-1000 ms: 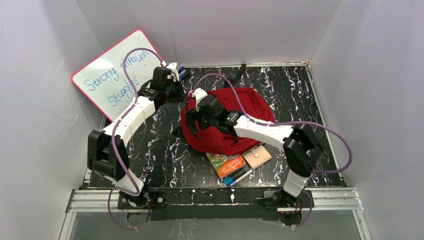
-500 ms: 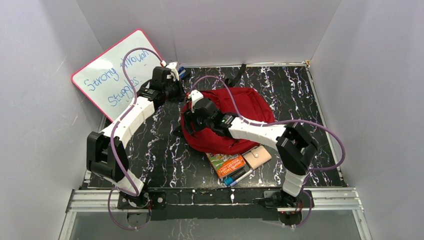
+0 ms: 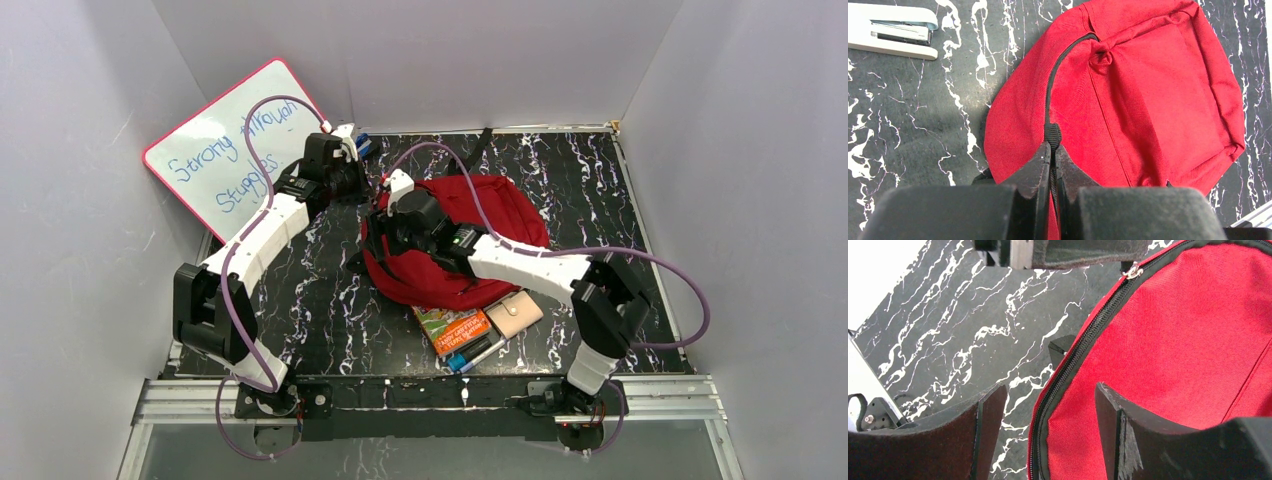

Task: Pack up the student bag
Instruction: Unzip the student bag at the center of the board.

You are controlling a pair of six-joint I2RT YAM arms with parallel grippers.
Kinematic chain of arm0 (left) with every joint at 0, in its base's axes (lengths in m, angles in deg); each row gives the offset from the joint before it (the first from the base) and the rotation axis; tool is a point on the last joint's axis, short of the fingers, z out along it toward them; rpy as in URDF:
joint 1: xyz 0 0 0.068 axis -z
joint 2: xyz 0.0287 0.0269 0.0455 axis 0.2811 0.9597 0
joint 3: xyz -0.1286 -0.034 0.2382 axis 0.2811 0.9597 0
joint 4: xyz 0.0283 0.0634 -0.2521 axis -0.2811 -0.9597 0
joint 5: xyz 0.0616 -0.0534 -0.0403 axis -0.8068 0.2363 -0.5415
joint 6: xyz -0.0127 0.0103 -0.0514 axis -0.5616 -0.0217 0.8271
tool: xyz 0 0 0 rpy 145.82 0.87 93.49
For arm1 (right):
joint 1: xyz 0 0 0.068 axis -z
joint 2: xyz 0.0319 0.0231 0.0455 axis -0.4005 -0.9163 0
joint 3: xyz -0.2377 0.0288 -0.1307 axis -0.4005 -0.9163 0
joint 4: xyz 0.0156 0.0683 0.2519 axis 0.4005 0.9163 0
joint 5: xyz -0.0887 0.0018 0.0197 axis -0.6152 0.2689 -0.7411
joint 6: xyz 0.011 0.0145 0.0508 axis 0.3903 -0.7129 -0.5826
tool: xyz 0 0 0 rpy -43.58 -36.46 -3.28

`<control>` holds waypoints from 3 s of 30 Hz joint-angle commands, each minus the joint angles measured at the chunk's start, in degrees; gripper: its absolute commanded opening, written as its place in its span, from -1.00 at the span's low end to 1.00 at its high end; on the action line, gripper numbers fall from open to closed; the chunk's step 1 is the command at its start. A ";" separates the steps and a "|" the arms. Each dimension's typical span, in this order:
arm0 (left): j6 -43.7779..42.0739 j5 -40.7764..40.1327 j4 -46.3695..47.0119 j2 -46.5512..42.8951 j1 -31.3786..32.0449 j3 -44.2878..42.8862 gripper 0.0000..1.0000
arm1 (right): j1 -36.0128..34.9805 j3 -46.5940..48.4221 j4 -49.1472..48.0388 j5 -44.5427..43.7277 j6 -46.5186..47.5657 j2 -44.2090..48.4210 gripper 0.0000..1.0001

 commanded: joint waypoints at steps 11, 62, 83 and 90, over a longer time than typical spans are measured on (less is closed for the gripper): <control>0.06 1.08 0.49 -4.15 0.12 -1.09 -1.00 | -0.75 4.09 1.56 -4.75 -0.77 -6.66 -0.03; 3.21 2.86 0.71 -1.12 -4.88 -0.87 -1.00 | -0.64 1.47 20.48 0.42 15.18 20.37 0.24; 5.58 0.33 -0.57 -4.85 -4.88 -1.22 -1.00 | -2.35 15.88 6.17 -4.83 -0.89 -8.62 0.67; 6.05 0.00 -0.96 -5.79 -4.87 -1.27 -1.00 | -3.22 17.53 5.70 -9.66 2.72 -12.54 0.14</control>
